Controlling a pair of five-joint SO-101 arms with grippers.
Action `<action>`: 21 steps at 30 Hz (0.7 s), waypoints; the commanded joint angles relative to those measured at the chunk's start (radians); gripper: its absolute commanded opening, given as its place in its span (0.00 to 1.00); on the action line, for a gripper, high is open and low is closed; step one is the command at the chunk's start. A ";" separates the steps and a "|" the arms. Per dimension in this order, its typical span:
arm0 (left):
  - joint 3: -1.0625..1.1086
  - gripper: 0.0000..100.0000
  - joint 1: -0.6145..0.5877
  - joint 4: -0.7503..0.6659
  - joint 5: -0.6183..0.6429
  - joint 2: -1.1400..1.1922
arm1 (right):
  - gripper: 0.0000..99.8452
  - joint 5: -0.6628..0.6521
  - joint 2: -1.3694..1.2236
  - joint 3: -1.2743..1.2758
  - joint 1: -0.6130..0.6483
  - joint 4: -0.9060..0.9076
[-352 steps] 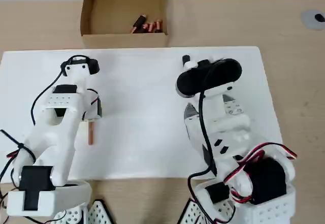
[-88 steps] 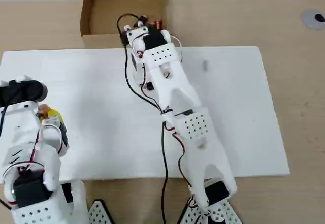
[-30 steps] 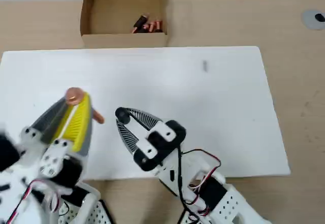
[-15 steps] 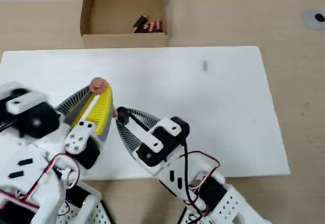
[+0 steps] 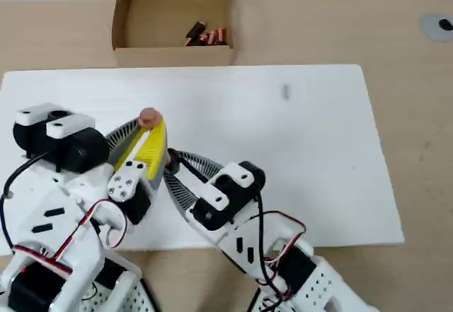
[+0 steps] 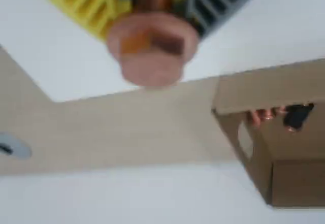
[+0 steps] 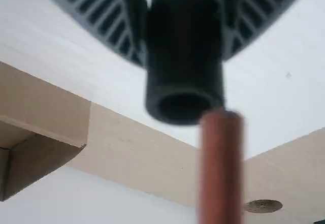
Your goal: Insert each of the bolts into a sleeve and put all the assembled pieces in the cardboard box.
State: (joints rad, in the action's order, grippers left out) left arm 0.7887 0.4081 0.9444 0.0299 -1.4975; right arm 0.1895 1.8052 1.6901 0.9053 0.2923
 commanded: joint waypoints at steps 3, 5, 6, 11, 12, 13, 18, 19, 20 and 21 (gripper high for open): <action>0.075 0.01 0.011 -0.127 -0.031 0.001 | 0.01 0.008 0.059 -0.001 0.013 -0.028; 0.106 0.01 0.011 -0.163 -0.031 -0.001 | 0.01 0.008 0.059 -0.001 0.013 -0.028; 0.115 0.01 0.011 -0.175 -0.032 -0.001 | 0.01 0.008 0.059 -0.001 0.013 -0.028; 0.138 0.01 0.011 -0.206 -0.032 -0.001 | 0.01 0.008 0.059 -0.001 0.013 -0.028; 0.138 0.01 0.011 -0.204 -0.032 -0.001 | 0.01 0.008 0.059 -0.001 0.013 -0.028; 0.133 0.01 0.011 -0.199 -0.032 -0.001 | 0.01 0.008 0.059 -0.001 0.013 -0.028; 0.117 0.01 0.012 -0.170 -0.078 -0.001 | 0.01 0.006 0.059 -0.001 0.013 -0.028; 0.104 0.01 0.015 -0.146 -0.078 -0.001 | 0.01 0.006 0.059 -0.001 0.013 -0.028; 0.089 0.01 0.028 -0.117 -0.078 -0.001 | 0.01 0.006 0.059 -0.001 0.013 -0.028; 0.074 0.01 0.054 -0.084 -0.080 -0.001 | 0.01 0.006 0.059 -0.001 0.010 -0.028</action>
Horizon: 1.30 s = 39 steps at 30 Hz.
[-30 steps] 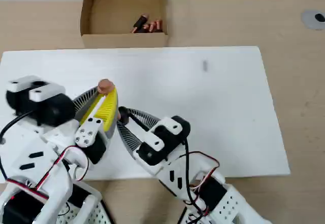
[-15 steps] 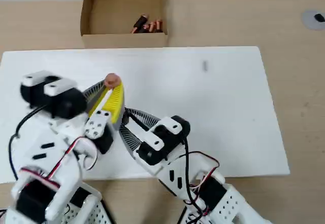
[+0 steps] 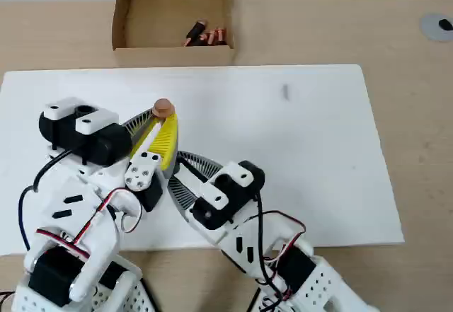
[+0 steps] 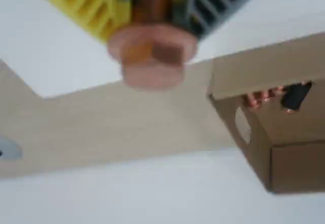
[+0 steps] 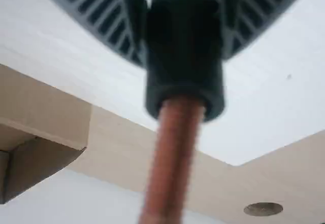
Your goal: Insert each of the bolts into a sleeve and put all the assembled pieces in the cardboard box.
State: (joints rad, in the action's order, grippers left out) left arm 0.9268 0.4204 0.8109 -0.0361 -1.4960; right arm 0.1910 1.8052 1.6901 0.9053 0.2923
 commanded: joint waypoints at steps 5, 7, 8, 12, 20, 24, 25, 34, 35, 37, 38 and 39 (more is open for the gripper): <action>-0.149 0.01 0.199 0.235 -0.061 -0.002 | 0.01 0.005 0.059 -0.005 0.010 -0.028; -0.176 0.01 0.222 0.272 -0.061 -0.002 | 0.01 0.005 0.059 -0.007 0.010 -0.028; -0.190 0.01 0.221 0.281 -0.061 -0.002 | 0.01 0.005 0.059 -0.007 0.010 -0.028; -0.236 0.01 0.169 0.287 -0.061 -0.002 | 0.01 0.005 0.059 -0.010 0.010 -0.028; -0.267 0.17 -0.048 0.299 -0.061 -0.002 | 0.01 0.005 0.050 -0.071 0.008 -0.020; -0.295 0.18 -0.055 0.405 -0.106 0.002 | 0.01 0.005 0.050 -0.081 0.008 -0.020; -0.304 0.18 -0.043 0.430 -0.118 0.002 | 0.01 0.005 0.048 -0.079 0.008 -0.020; -0.356 0.18 -0.037 0.462 -0.118 0.007 | 0.01 0.005 0.048 -0.077 0.008 -0.003; -0.359 0.18 -0.037 0.463 -0.115 0.007 | 0.01 0.005 0.048 -0.081 0.008 0.012; -0.362 0.18 -0.038 0.456 -0.091 0.004 | 0.01 0.005 0.048 -0.082 0.007 0.031; -0.371 0.18 -0.038 0.456 -0.083 0.002 | 0.01 0.003 0.048 -0.082 0.007 0.037; -0.382 0.18 -0.041 0.453 -0.081 0.002 | 0.01 0.003 0.048 -0.082 0.007 0.040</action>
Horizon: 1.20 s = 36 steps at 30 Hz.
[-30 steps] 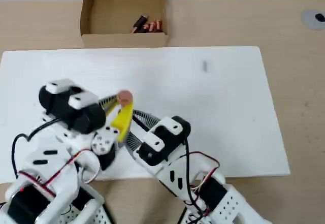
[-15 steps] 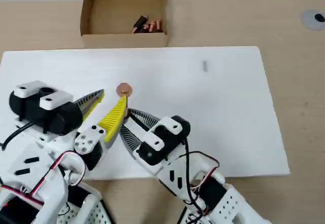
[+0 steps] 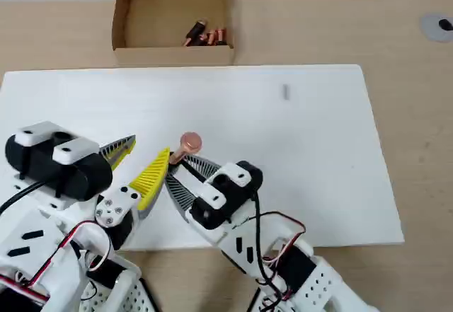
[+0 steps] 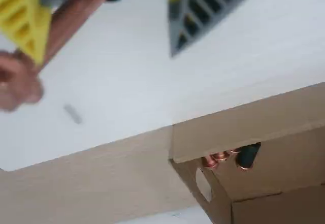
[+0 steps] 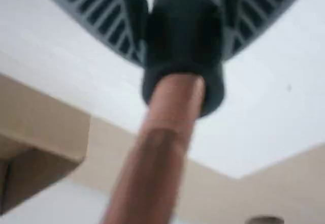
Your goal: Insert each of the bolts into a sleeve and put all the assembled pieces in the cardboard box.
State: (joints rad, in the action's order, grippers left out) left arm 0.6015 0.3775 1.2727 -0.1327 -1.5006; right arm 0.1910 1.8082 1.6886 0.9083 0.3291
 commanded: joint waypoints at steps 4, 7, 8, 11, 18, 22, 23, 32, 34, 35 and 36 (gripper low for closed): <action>-0.069 0.15 -0.164 -0.137 0.060 0.004 | 0.01 0.003 0.045 -0.082 0.004 0.008; -0.072 0.15 -0.256 -0.192 0.114 0.004 | 0.01 0.003 0.045 -0.091 0.004 0.008; -0.077 0.15 -0.265 -0.189 0.137 0.004 | 0.01 0.003 0.045 -0.091 0.004 0.008; -0.124 0.15 -0.259 -0.118 0.210 0.008 | 0.01 0.003 0.045 -0.090 0.004 0.008; -0.229 0.15 0.012 0.121 0.157 0.015 | 0.01 0.003 0.045 -0.091 0.004 0.034; -0.250 0.15 0.098 0.221 0.112 0.067 | 0.01 0.003 0.045 -0.093 0.004 0.055; -0.250 0.15 0.098 0.224 0.110 0.081 | 0.01 0.003 0.045 -0.097 0.004 0.055; -0.264 0.15 0.098 0.242 0.028 0.104 | 0.01 0.003 0.045 -0.110 0.004 0.055; -0.265 0.15 0.104 0.259 -0.008 0.105 | 0.01 0.003 0.045 -0.110 0.004 0.055; -0.265 0.16 0.106 0.273 -0.031 0.105 | 0.01 0.003 0.045 -0.110 0.004 0.055; -0.265 0.17 0.106 0.282 -0.051 0.105 | 0.01 0.003 0.045 -0.110 0.004 0.055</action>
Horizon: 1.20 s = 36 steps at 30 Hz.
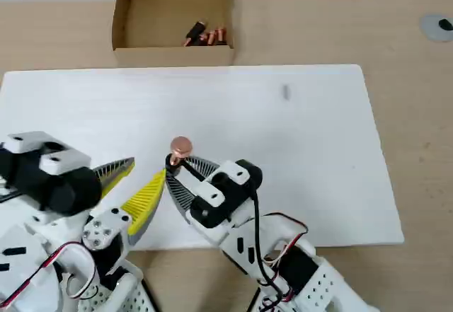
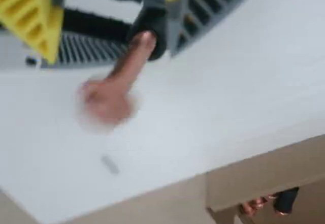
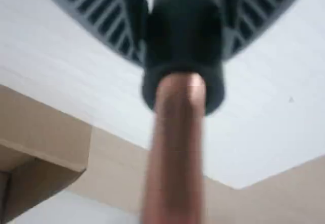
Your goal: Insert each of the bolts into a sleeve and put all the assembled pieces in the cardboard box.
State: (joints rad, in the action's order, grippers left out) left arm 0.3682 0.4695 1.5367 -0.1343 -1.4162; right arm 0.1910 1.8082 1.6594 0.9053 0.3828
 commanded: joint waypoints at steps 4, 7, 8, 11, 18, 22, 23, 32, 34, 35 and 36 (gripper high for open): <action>-0.037 0.18 0.008 0.038 -0.069 0.021 | 0.01 0.003 0.045 -0.079 0.007 0.002; -0.038 0.18 0.005 0.025 -0.064 0.021 | 0.01 0.003 0.045 -0.079 0.007 0.002; -0.038 0.17 0.003 0.014 -0.063 0.019 | 0.01 0.003 0.045 -0.079 0.007 0.002; -0.038 0.17 -0.069 -0.064 0.017 0.013 | 0.01 0.003 0.045 -0.079 0.007 0.002; -0.026 0.17 -0.488 -0.222 0.239 0.013 | 0.01 0.005 0.038 -0.107 -0.087 0.002; 0.101 0.17 -0.675 -0.230 0.265 0.015 | 0.01 0.005 -0.110 -0.263 -0.176 -0.005; 0.144 0.17 -0.717 -0.241 0.267 0.015 | 0.01 0.005 -0.177 -0.328 -0.196 -0.005; 0.420 0.17 -0.876 -0.348 0.252 0.013 | 0.01 -0.011 -1.030 -1.127 -0.325 -0.003; 0.446 0.17 -0.876 -0.347 0.221 0.013 | 0.01 -0.052 -1.204 -1.296 -0.349 -0.005; 0.454 0.17 -0.876 -0.347 0.207 0.013 | 0.01 -0.066 -1.283 -1.377 -0.364 -0.005; 0.460 0.16 -0.876 -0.345 0.196 0.013 | 0.01 -0.072 -1.362 -1.458 -0.378 -0.005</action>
State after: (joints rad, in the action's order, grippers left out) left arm 0.8209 -0.3913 1.2114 0.0928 -1.4055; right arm 0.1465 0.6820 0.5224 0.5723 0.3905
